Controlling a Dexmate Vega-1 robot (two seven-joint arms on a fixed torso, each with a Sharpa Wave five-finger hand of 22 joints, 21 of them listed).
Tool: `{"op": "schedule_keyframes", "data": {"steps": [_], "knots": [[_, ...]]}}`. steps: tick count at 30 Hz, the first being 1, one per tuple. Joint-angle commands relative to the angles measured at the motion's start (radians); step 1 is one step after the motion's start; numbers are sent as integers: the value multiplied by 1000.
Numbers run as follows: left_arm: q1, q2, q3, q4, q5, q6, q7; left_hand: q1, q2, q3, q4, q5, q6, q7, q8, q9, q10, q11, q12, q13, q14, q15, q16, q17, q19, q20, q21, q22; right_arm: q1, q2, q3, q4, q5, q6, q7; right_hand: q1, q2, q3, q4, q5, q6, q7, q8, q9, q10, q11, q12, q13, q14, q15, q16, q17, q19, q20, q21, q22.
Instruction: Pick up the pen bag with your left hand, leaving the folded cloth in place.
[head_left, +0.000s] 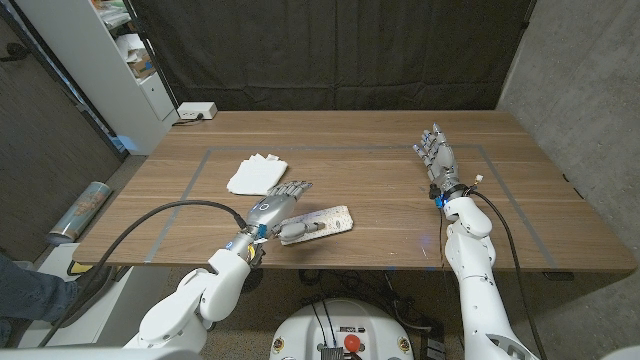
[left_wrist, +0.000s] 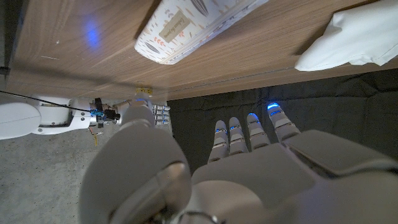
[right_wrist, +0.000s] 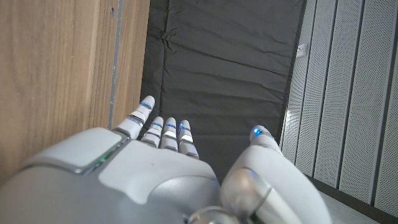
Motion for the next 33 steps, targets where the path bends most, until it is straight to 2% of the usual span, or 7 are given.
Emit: {"op": "schedule_keyframes", "data": {"steps": [1,7,33], "knots": [[-26,28,34,11,-27,8,-4,2,-8,-7,3,6,8,0,0,3,-2,7,-3,5,6,9,-2,2,4,5,-7,4,5,1,0,1,-1,0,0,4,11,-4,-3,10,5,2,-2,5,2,4,-3,4,4,3,7,0,8,-2,-4,4],[-51,36,73,23,-4,22,-15,2,-8,-9,4,7,11,-1,0,3,-2,7,-3,5,7,7,-2,2,5,5,-9,5,5,3,0,-2,0,2,0,5,11,-4,-3,10,4,3,-3,5,2,3,-4,4,5,3,7,0,9,-2,-6,4],[-87,50,126,67,-59,42,4,6,-4,-15,5,11,12,-4,-3,4,4,3,-2,8,13,2,-3,2,6,5,-17,5,21,2,4,33,-7,5,0,6,13,-7,-5,12,4,2,-3,5,1,3,-5,4,6,3,6,0,13,-1,-15,5]]}}
